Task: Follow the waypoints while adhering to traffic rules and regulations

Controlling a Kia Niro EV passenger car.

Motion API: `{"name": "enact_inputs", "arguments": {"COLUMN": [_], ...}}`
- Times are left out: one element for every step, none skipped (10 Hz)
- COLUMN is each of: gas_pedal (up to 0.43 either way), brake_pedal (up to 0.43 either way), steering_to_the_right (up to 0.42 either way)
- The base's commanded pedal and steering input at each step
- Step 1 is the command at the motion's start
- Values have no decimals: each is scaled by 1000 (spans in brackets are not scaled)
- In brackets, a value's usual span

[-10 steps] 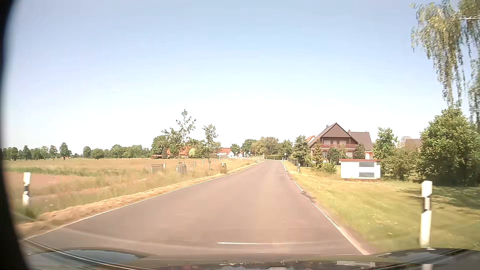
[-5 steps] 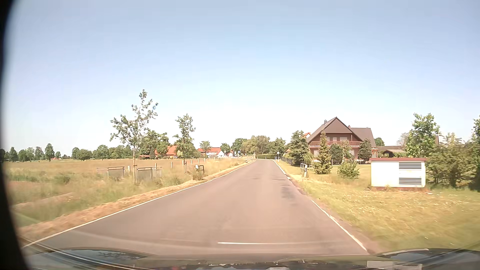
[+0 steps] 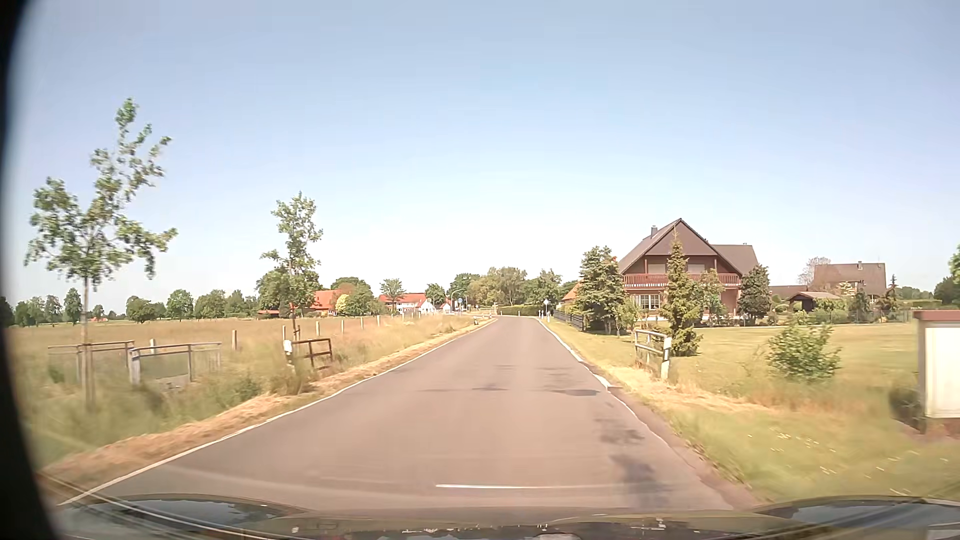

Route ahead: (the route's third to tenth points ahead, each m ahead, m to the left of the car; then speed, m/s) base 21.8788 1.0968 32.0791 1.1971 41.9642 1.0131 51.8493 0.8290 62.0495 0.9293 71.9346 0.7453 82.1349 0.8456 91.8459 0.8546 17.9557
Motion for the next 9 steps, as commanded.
{"name": "enact_inputs", "arguments": {"gas_pedal": [189,189,189,189,189,189,189,177,177], "brake_pedal": [0,0,0,0,0,0,0,0,0], "steering_to_the_right": [8,7,7,5,5,3,2,0,-1]}}
